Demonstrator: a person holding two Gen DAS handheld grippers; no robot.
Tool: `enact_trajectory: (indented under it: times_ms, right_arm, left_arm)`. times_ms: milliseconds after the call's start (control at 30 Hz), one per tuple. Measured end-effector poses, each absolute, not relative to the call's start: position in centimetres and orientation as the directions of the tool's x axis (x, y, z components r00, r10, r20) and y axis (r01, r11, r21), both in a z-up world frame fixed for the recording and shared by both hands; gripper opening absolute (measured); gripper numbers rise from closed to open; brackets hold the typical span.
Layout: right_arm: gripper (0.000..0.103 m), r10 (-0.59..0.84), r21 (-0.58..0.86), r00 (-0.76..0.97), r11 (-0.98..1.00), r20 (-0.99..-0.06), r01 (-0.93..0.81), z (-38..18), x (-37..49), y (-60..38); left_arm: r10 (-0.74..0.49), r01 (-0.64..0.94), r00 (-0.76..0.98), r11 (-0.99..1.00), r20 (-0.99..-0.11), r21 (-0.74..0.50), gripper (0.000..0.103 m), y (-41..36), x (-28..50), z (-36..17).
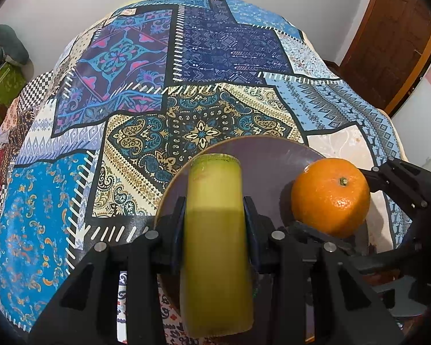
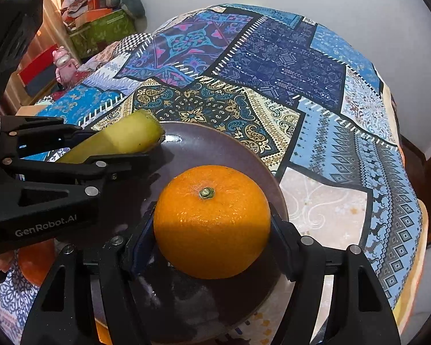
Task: Organize fruits
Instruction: 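Lower the cylinder and orange onto the plate and open both tools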
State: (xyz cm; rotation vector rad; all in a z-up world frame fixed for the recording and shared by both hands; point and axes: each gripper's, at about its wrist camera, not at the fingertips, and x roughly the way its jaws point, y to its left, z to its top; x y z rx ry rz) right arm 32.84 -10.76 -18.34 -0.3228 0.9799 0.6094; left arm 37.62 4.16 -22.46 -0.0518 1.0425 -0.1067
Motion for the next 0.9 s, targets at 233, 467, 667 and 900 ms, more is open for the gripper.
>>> enact_trajectory:
  times_ms: [233, 467, 667, 900]
  right_arm:
    - [0.069, 0.325, -0.001, 0.432, 0.798, -0.842, -0.603, -18.1, 32.7, -10.9]
    - [0.076, 0.356, 0.013, 0.473, 0.81, -0.806, -0.587, -15.7, 32.0, -12.0]
    - [0.082, 0.379, 0.019, 0.542, 0.831, -0.75, -0.556, -12.9, 29.3, -13.6]
    - [0.088, 0.379, 0.017, 0.613, 0.859, -0.693, -0.512, -10.0, 25.2, -15.5]
  left_arm:
    - [-0.123, 0.088, 0.529, 0.992, -0.84, -0.09, 0.037, 3.7, 37.2, -21.4]
    - [-0.092, 0.092, 0.575, 0.995, -0.813, -0.048, 0.037, 3.4, 35.6, -19.4]
    - [-0.092, 0.064, 0.625, 0.996, -0.775, -0.066, 0.043, 4.4, 32.7, -16.6]
    - [-0.077, 0.044, 0.686, 0.997, -0.724, -0.065, 0.065, 5.4, 28.2, -13.4]
